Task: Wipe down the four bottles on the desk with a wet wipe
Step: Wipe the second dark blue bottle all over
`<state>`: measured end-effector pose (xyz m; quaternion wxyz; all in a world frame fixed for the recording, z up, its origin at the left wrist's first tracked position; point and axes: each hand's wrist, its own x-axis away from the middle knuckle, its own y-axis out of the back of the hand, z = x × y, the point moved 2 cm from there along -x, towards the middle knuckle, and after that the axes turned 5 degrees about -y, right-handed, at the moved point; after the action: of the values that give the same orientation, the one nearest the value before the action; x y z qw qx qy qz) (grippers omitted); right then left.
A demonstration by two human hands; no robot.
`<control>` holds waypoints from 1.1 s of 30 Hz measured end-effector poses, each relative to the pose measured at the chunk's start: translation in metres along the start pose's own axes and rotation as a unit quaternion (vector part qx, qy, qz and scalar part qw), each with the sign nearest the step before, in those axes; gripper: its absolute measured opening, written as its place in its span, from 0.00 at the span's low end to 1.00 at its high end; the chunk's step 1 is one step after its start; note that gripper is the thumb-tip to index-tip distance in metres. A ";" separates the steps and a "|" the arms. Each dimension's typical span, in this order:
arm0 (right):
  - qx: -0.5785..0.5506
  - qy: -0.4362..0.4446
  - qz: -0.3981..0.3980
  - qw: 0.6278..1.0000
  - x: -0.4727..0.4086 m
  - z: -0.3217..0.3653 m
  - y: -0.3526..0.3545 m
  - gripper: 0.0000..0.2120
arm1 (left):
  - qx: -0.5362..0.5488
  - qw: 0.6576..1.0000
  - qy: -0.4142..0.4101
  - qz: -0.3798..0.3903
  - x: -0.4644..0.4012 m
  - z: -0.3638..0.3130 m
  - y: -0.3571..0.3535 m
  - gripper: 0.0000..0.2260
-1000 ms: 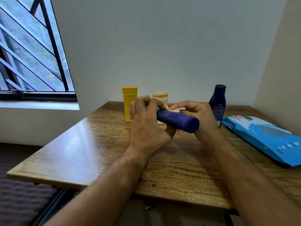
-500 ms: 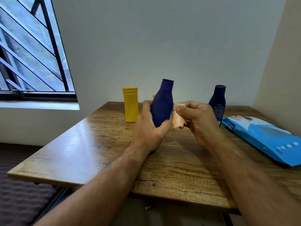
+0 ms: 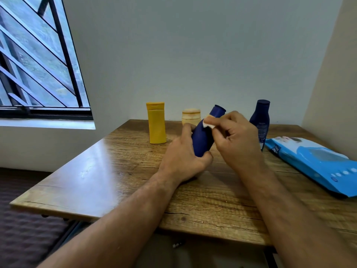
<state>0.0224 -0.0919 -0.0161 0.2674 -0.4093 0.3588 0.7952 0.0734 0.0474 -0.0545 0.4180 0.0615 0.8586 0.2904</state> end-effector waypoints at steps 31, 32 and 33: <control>0.055 -0.301 0.026 0.952 -0.006 -0.036 0.009 0.10 | 0.075 0.984 0.119 0.106 -0.045 0.005 -0.057 0.24; 0.064 -0.319 0.051 0.944 -0.005 -0.039 0.008 0.09 | 0.068 0.986 0.113 0.104 -0.047 0.005 -0.059 0.23; 0.072 -0.331 0.072 0.938 -0.004 -0.041 0.007 0.08 | 0.062 0.987 0.107 0.102 -0.048 0.005 -0.060 0.23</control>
<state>0.0382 -0.1286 -0.0269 0.3414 -0.0754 0.3350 0.8749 0.1165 -0.0167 -0.0572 0.2878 0.1429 0.9039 0.2824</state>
